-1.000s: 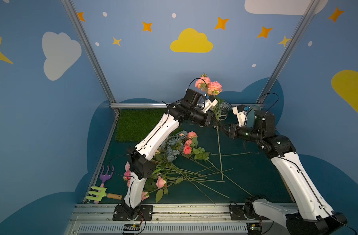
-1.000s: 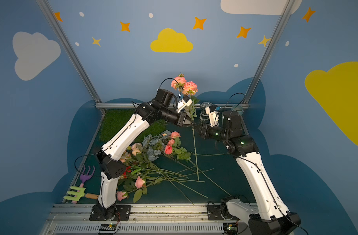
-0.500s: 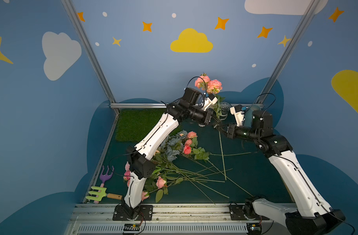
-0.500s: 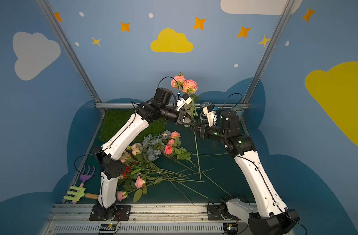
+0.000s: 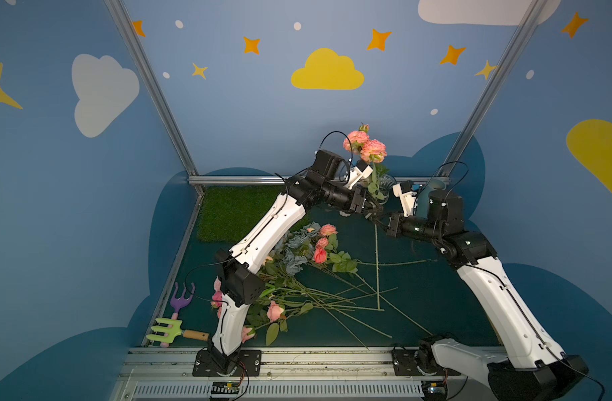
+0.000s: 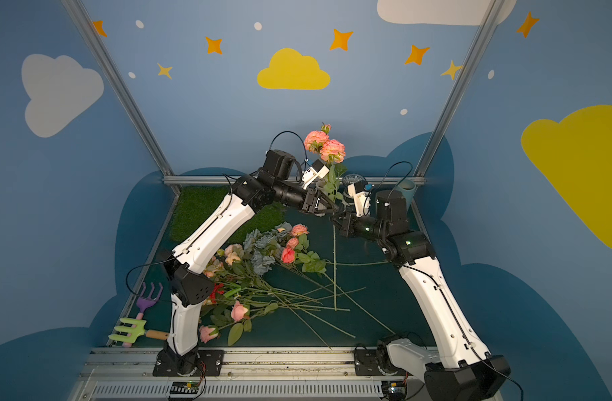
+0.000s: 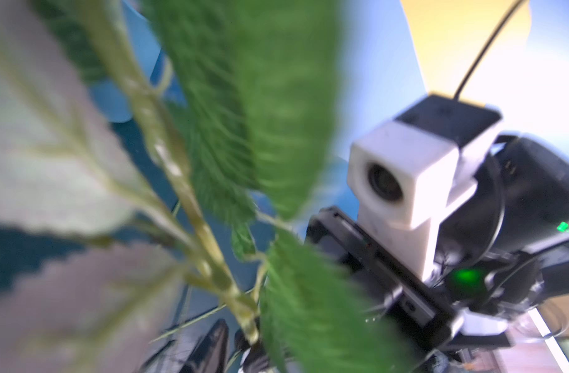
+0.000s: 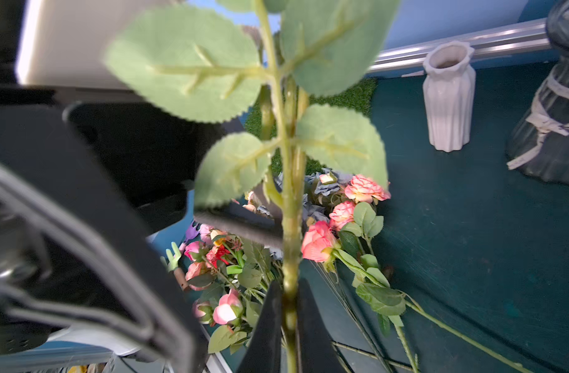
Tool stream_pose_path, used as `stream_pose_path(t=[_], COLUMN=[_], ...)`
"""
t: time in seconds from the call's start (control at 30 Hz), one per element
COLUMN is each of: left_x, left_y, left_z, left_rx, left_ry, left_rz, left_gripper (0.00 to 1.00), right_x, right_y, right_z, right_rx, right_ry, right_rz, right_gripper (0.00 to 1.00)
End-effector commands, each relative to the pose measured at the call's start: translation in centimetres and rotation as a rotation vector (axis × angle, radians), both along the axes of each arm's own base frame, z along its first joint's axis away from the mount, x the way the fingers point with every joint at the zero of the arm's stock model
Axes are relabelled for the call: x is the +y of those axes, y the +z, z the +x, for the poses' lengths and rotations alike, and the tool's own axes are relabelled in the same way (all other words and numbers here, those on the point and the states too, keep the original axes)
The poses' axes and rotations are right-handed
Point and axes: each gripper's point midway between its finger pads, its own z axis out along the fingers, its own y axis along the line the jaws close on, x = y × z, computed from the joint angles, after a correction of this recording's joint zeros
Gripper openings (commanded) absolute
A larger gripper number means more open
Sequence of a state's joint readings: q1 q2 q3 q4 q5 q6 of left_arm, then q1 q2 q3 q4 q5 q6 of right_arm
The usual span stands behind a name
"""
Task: Place the pink flowers into the vase
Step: Pick up the flower at the center of the board, then place the flower in the vase.
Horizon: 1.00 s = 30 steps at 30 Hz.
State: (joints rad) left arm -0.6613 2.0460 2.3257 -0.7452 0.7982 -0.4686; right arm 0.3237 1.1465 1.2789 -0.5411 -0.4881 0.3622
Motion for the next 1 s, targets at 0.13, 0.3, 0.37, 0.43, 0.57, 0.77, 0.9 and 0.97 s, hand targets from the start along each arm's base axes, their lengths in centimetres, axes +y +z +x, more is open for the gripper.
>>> stream_pose_path(t=[0.13,0.3,0.37,0.43,0.57,0.77,0.9,0.97], left_x=[3.4,7.1,8.6,10.3,13.5,15.9,17.3,18.2], left_y=[0.7,-1.5,-2.1,-3.2,-5.7,-8.6,-9.6,-10.1], left_z=[0.8,1.5,1.3,1.3,1.1,0.4,0.1,0.2], left_rx=[-0.088,-0.142,-0.165,-0.185,-0.211,-0.164,-0.172,-0.169], left_ry=[0.223,0.418,0.482,0.549,0.664,0.713,0.744,0.767], left_rz=[0.090,0.186,0.203,0.235,0.300,0.274,0.274,0.276], left_gripper=[0.69,0.69,0.68,0.68,0.68,0.68,0.68,0.68], right_x=[-3.8,-7.8,-9.3,-10.7,-13.6,-17.1,-19.0,-20.2], right_y=[-1.2,-0.5,0.0,0.7,2.8,7.3,10.2,11.8], right_z=[2.9,5.4,6.5,7.6,9.8,12.7,14.6,15.4], right_rx=[-0.028,-0.095,-0.123,-0.156,-0.221,-0.413,-0.543,-0.613], right_ry=[-0.252,-0.493,-0.580,-0.660,-0.809,-0.987,-1.069,-1.106], right_rz=[-0.137,-0.234,-0.274,-0.308,-0.337,-0.344,-0.402,-0.428], right_gripper=[0.00,0.00,0.00,0.00,0.00,0.00,0.00,0.00])
